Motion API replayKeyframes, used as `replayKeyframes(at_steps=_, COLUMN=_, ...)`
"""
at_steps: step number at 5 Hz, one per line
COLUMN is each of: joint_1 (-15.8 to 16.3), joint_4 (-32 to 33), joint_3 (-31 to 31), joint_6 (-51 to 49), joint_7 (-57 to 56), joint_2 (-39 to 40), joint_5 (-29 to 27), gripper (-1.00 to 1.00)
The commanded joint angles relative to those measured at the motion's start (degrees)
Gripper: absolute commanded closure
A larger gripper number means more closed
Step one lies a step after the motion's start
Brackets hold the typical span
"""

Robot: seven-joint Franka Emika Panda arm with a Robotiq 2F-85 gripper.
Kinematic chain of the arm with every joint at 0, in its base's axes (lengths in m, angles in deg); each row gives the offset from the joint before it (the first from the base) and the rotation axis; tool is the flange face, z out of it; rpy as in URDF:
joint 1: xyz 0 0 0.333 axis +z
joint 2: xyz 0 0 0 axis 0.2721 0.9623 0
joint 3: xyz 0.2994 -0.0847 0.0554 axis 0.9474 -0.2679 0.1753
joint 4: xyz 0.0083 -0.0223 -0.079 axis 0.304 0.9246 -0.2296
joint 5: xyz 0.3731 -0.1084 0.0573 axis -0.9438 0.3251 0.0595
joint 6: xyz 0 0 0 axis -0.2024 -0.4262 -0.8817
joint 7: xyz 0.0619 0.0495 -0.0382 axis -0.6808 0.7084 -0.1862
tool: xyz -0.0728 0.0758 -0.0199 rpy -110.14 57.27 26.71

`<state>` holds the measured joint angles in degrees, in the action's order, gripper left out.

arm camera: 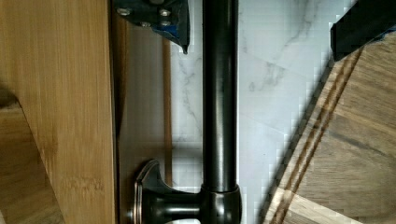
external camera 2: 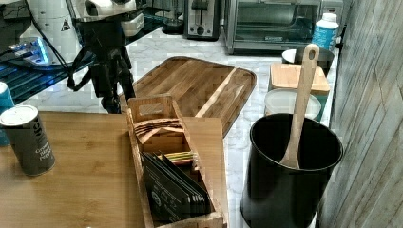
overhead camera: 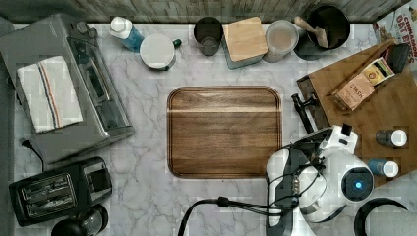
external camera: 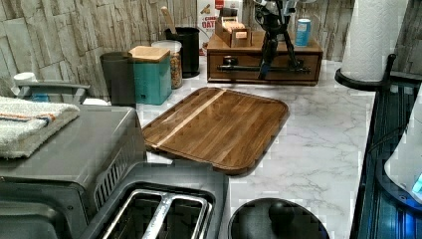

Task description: Open the drawer.

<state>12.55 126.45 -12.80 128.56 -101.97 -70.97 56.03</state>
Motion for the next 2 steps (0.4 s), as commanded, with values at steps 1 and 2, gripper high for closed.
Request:
replayKeyframes(at_steps=1, joint_1=-0.5, joint_4=-1.3, joint_3=2.6, joint_6=-1.4, joint_7=-2.8, joint_2=3.3, joint_5=-3.7, gripper=-1.00)
replayKeyframes(at_steps=2, joint_1=1.3, joint_4=-2.7, joint_3=0.5, joint_6=-6.9, joint_7=3.5, joint_2=3.0, joint_5=2.7, gripper=-1.00)
